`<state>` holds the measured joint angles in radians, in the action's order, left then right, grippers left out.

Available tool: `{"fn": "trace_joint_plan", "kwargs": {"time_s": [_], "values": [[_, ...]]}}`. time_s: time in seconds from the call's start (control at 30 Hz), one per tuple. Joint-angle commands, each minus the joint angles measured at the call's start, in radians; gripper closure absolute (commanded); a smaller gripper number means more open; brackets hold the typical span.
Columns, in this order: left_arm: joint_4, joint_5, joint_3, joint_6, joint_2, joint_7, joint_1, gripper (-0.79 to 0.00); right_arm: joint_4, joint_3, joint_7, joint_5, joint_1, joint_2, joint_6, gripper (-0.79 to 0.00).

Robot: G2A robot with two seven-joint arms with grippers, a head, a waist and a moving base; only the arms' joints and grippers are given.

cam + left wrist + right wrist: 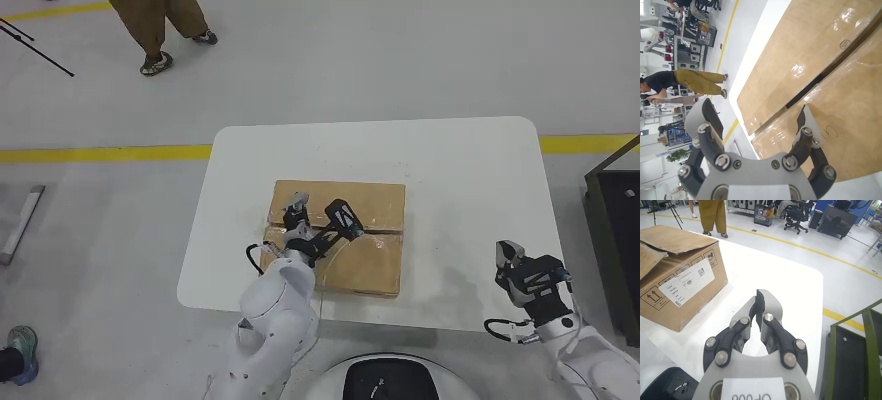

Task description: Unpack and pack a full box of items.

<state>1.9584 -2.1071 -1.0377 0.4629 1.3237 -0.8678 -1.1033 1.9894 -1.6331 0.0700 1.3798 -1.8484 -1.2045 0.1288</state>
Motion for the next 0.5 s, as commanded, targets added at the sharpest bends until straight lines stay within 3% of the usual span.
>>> {"fn": "trace_joint_plan", "kwargs": {"time_s": [0.0,0.37,0.4,0.43,0.47], "values": [[-0.022,-0.022,0.007,0.011,0.002,0.002,0.014,-0.785,0.000,0.000,0.001,-0.001,-0.001,0.000,-0.002,0.000],[-0.138,-0.129,0.063,0.030,0.016,0.047,0.086,-0.785,-0.005,-0.004,0.005,-0.005,-0.004,-0.003,-0.004,0.000],[-0.145,-0.133,0.067,0.022,0.018,0.053,0.089,-0.693,-0.006,-0.005,0.006,-0.006,-0.004,-0.003,-0.003,0.000],[-0.150,-0.136,0.071,0.014,0.020,0.059,0.091,-0.385,-0.007,-0.006,0.006,-0.007,-0.004,-0.003,-0.004,0.000],[-0.155,-0.143,0.078,0.013,0.022,0.063,0.093,-0.249,-0.008,-0.007,0.007,-0.007,-0.004,-0.003,-0.003,0.000]]}}
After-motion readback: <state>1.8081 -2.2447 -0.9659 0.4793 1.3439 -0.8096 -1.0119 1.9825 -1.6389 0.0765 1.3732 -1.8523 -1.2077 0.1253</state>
